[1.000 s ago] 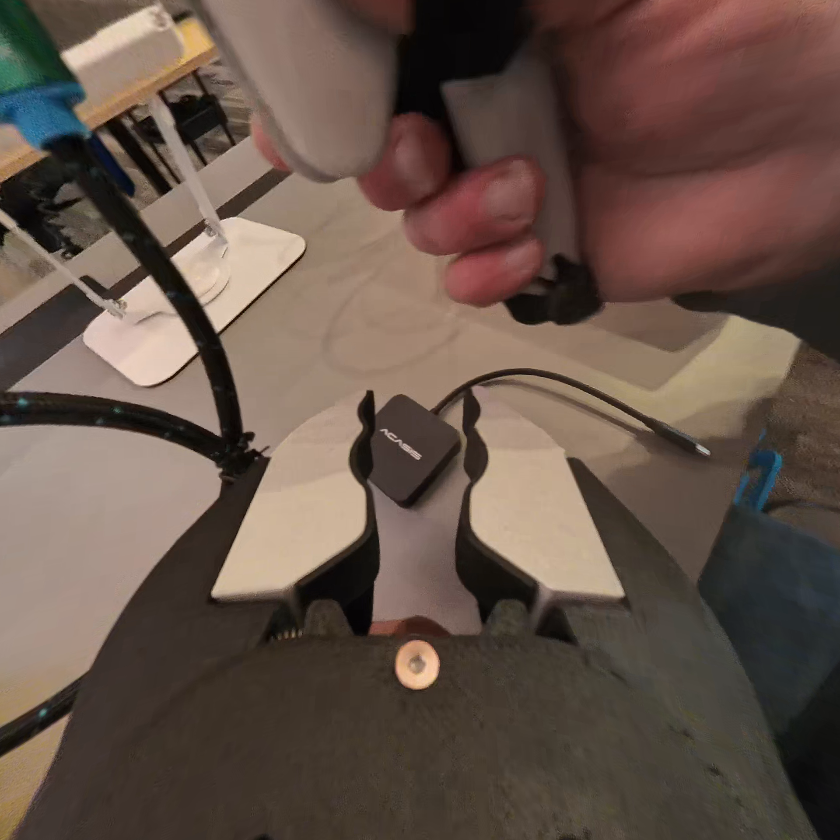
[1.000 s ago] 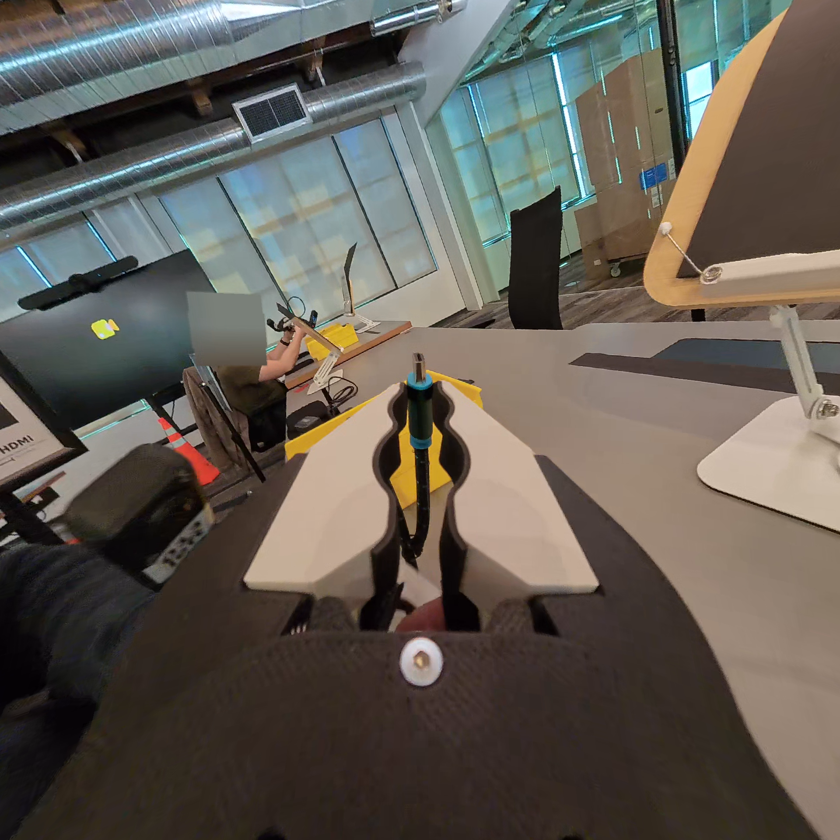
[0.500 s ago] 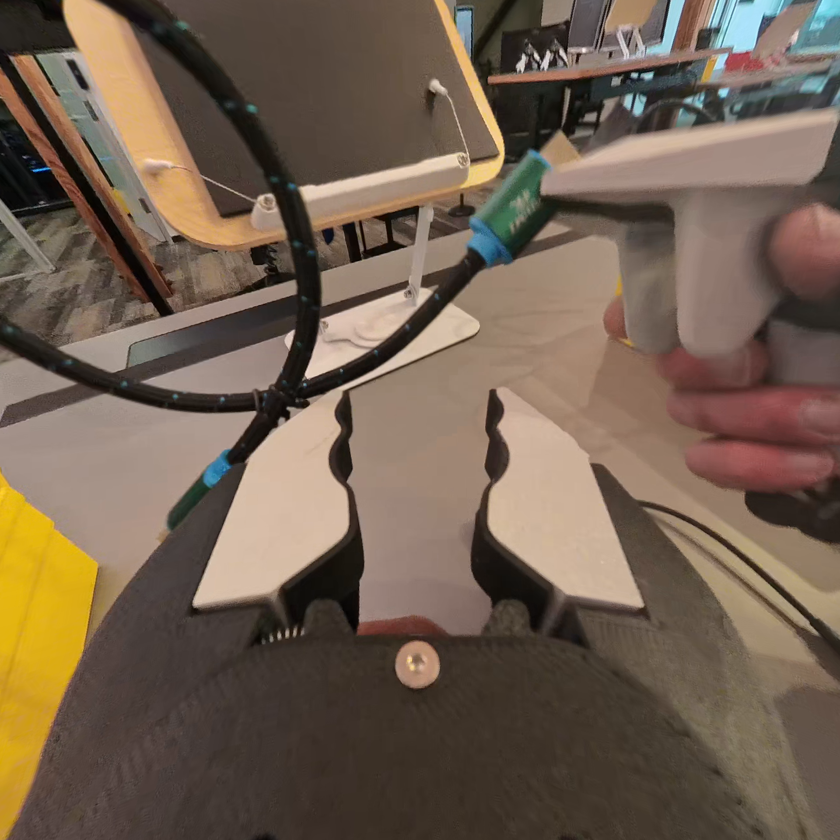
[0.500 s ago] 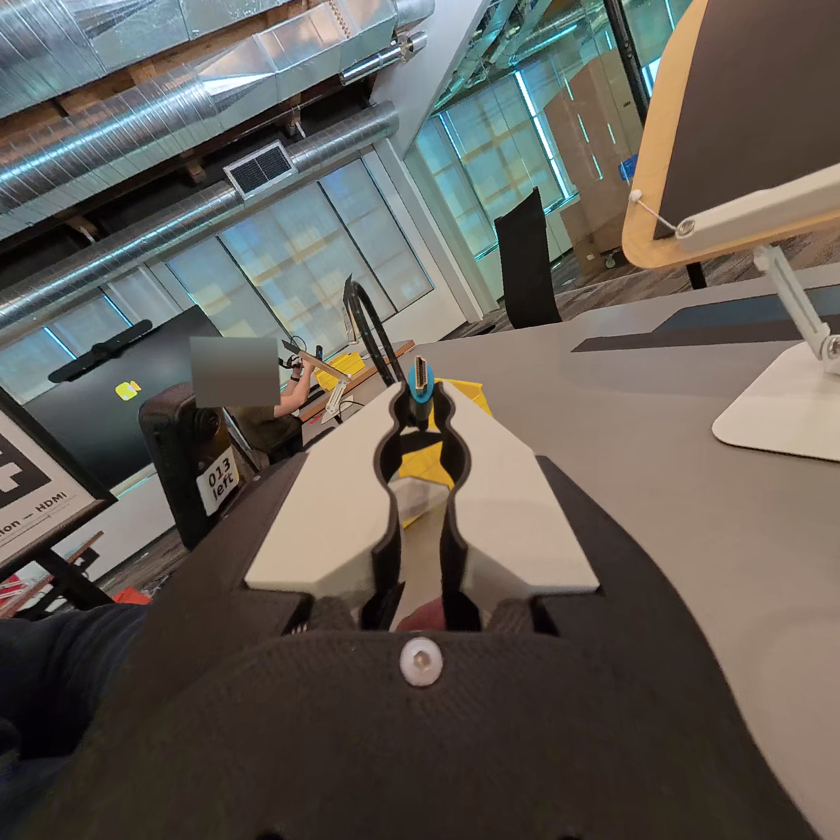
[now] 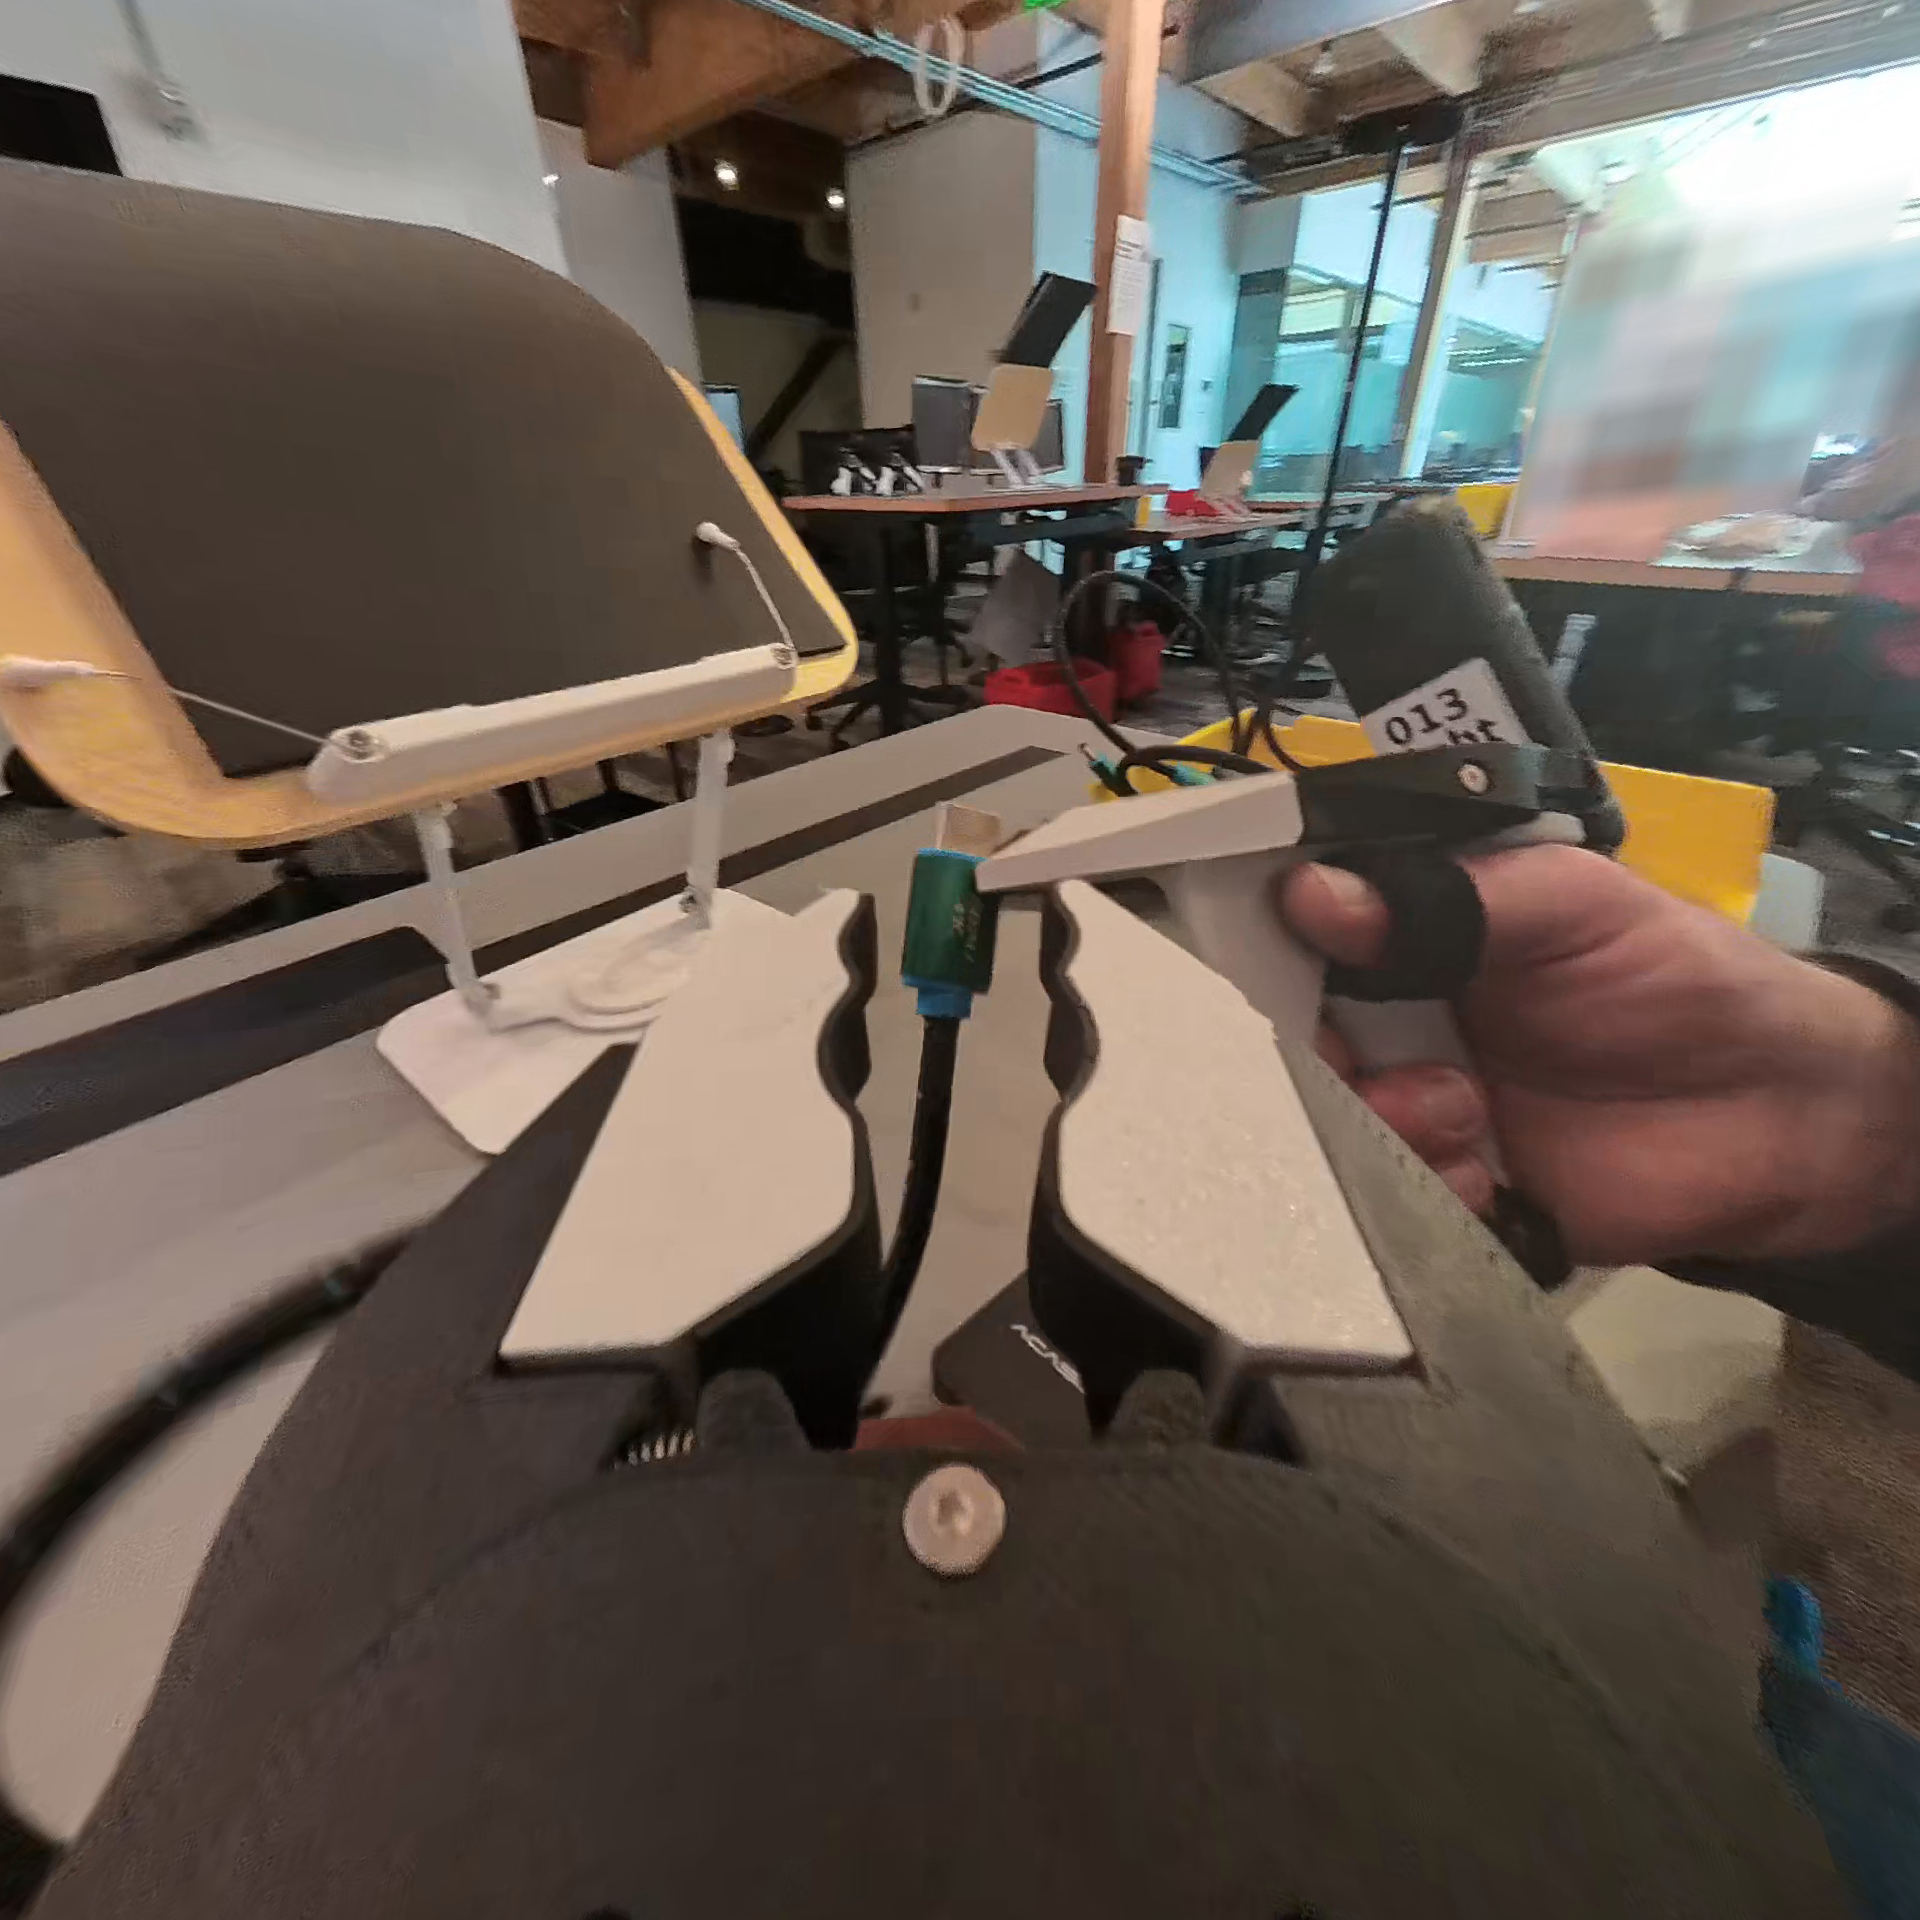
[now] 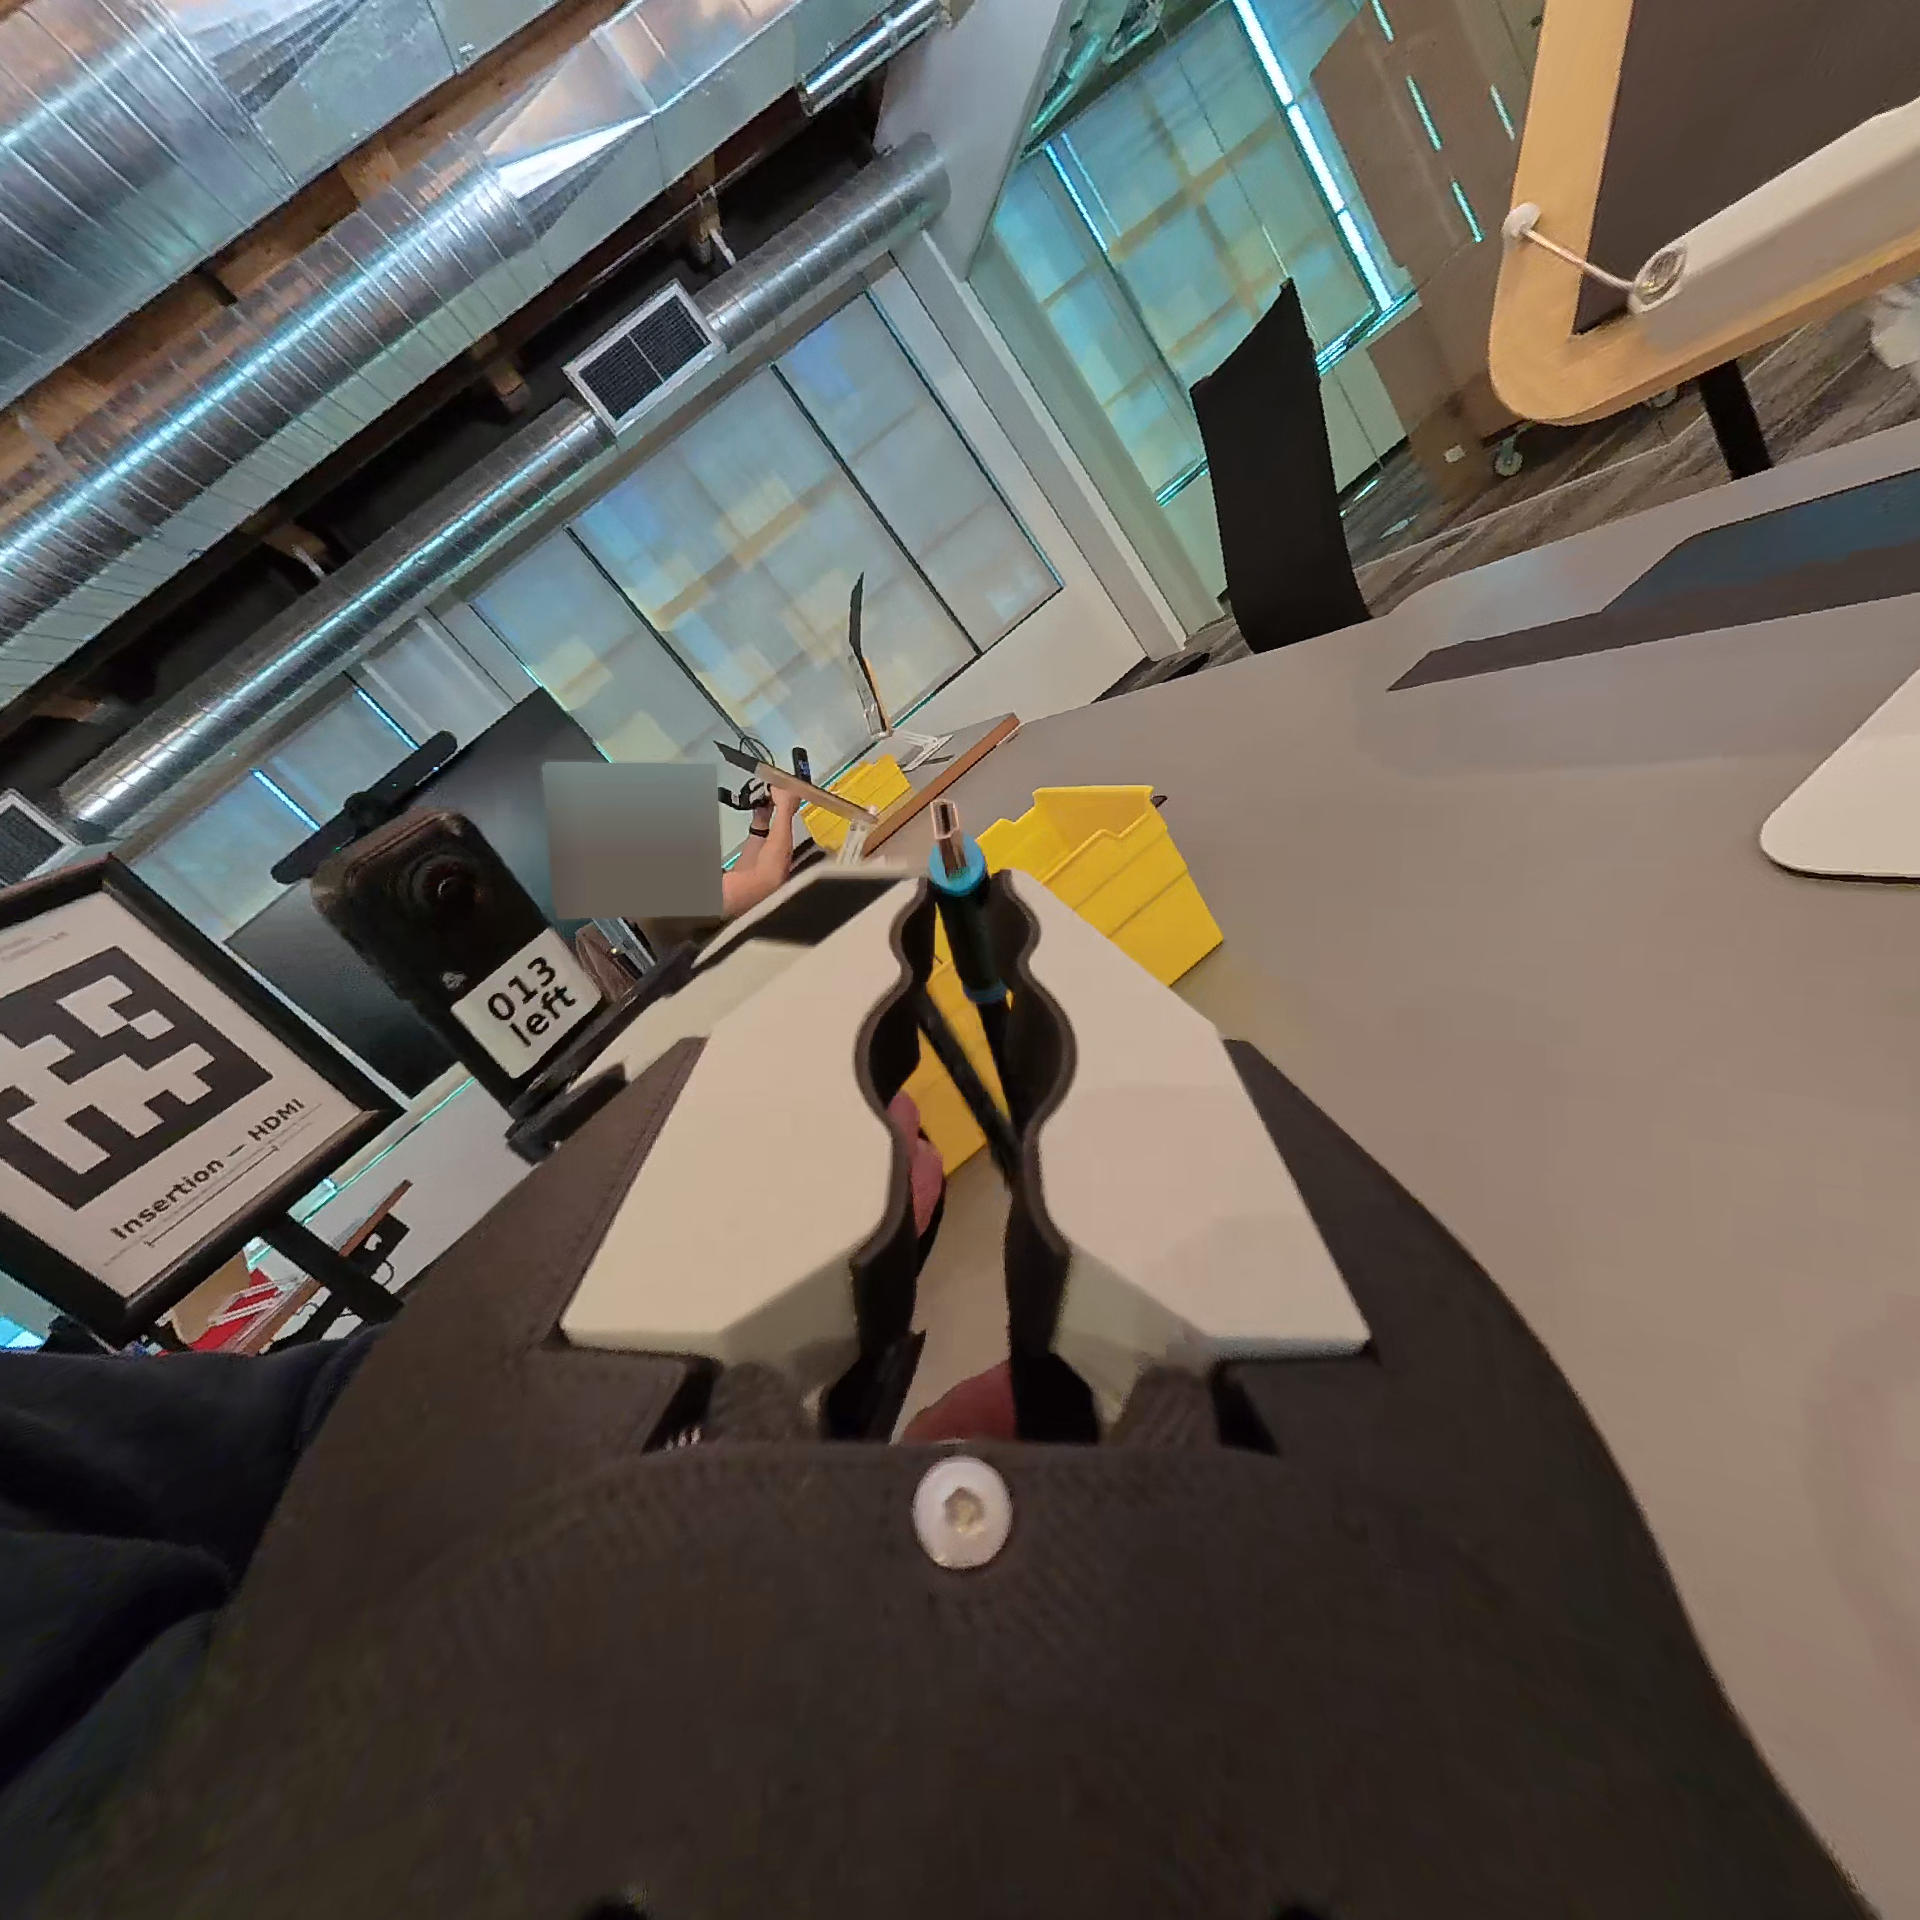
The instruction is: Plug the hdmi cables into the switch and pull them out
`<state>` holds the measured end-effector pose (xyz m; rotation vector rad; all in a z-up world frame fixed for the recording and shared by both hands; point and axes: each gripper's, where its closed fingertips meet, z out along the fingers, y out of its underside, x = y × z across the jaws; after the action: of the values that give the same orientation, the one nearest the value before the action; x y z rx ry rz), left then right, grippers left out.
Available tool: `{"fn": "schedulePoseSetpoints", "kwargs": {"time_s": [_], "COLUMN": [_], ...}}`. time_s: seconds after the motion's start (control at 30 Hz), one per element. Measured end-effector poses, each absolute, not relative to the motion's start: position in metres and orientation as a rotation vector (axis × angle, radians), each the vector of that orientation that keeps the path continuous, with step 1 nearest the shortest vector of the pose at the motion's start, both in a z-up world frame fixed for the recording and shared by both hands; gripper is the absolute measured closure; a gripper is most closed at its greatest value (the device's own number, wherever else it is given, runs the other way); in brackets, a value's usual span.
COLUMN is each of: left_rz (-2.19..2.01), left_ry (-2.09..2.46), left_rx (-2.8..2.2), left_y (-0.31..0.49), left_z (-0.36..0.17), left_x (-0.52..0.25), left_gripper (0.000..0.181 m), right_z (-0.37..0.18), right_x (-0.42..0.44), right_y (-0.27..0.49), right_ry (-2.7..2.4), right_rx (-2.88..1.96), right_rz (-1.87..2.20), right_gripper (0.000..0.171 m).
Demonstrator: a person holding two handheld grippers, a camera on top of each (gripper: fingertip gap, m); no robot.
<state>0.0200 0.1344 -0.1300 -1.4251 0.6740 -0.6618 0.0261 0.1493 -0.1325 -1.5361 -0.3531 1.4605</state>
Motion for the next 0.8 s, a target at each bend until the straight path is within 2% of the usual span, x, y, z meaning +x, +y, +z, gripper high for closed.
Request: {"fn": "schedulePoseSetpoints", "kwargs": {"time_s": [0.07, 0.33, 0.6, 0.7, 0.8], "left_rz": [-0.695, -0.848, -0.953, -1.08, -1.069], "left_ry": [0.742, 0.883, 0.815, 0.715, 0.645], "left_rx": [-1.421, -1.559, -1.767, -1.893, -1.9], "left_y": [0.121, 0.078, 0.073, 0.075, 0.09], "left_z": [-0.136, -0.173, -0.21, -0.242, -0.254], "left_x": [0.023, 0.056, 0.073, 0.086, 0.09], "left_gripper": [0.163, 0.162, 0.146, 0.149, 0.143], "right_z": [-0.133, -0.136, -0.112, -0.097, -0.073], "right_x": [0.029, 0.022, 0.017, 0.003, -0.011], "right_y": [0.153, 0.158, 0.154, 0.147, 0.137], "right_ry": [-0.34, -0.365, -0.434, -0.513, -0.57], "right_rx": [-1.535, -1.558, -1.53, -1.525, -1.49], "right_rz": [1.452, 1.417, 1.349, 1.304, 1.299], "right_gripper": [0.165, 0.165, 0.164, 0.165, 0.165]}}
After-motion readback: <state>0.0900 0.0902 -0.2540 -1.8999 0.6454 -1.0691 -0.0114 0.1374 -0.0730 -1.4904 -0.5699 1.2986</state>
